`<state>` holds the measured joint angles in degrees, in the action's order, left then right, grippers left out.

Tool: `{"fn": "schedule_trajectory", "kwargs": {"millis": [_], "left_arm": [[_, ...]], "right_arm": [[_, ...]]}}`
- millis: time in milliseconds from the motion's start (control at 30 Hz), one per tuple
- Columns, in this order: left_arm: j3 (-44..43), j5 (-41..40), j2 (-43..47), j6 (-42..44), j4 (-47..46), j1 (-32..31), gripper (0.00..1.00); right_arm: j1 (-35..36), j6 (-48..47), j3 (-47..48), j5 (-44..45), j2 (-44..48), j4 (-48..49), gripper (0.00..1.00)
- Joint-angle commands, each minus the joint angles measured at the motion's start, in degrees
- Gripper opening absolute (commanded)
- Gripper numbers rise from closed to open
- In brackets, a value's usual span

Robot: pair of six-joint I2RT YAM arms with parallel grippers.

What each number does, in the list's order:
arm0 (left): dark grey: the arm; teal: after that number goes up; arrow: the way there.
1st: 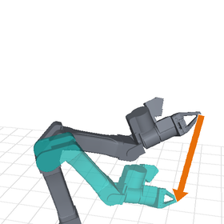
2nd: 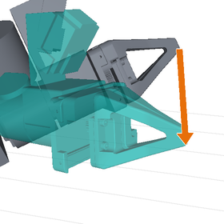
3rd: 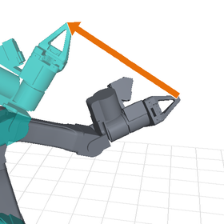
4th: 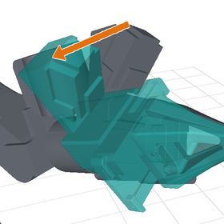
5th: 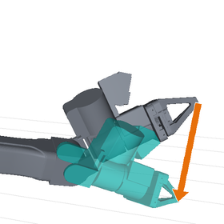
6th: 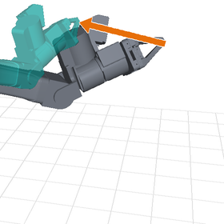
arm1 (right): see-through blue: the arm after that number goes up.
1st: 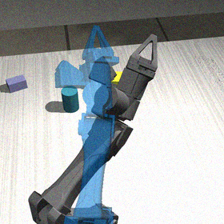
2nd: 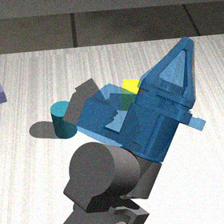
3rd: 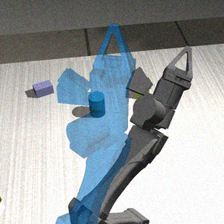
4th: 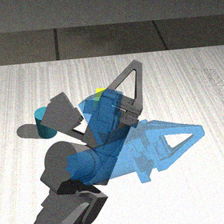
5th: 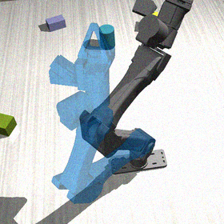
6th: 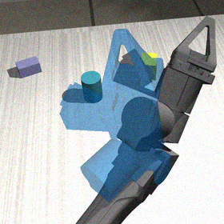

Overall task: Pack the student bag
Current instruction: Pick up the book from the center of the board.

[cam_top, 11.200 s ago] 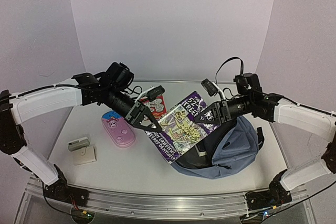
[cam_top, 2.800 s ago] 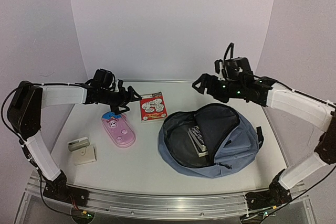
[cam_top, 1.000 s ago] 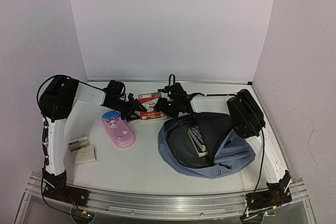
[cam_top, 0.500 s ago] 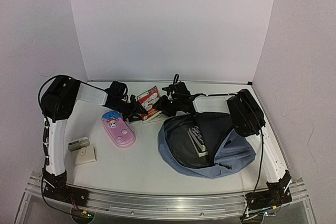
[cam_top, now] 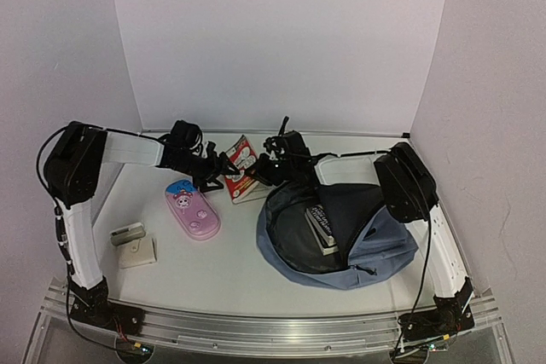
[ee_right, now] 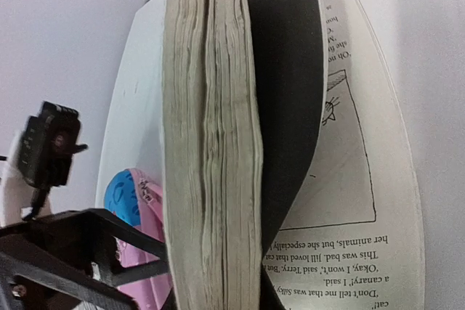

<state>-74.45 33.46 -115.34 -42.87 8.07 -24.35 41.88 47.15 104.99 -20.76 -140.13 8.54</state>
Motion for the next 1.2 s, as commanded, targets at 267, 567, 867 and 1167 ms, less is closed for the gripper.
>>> {"fn": "schedule_trajectory", "kwargs": {"millis": [267, 567, 867, 1167], "left_arm": [[6.7, -7.8, 35.1, 9.7, 11.3, 1.8, 0.96], [2.9, 7.2, 44.4, 13.4, 17.7, 2.1, 1.00], [1.2, 17.3, 43.4, 11.1, 14.2, 2.1, 1.00], [1.5, 23.3, 40.2, 6.9, 7.5, 2.1, 0.52]], "right_arm": [[0.7, -10.4, -4.8, -8.2, 23.8, 7.8, 0.00], [0.7, -14.0, -18.3, -20.1, 39.0, 6.9, 0.00], [0.8, -16.6, -27.5, -27.3, 50.0, 3.5, 0.00], [0.8, -18.0, -30.7, -29.9, 52.8, 1.5, 0.00]]}}
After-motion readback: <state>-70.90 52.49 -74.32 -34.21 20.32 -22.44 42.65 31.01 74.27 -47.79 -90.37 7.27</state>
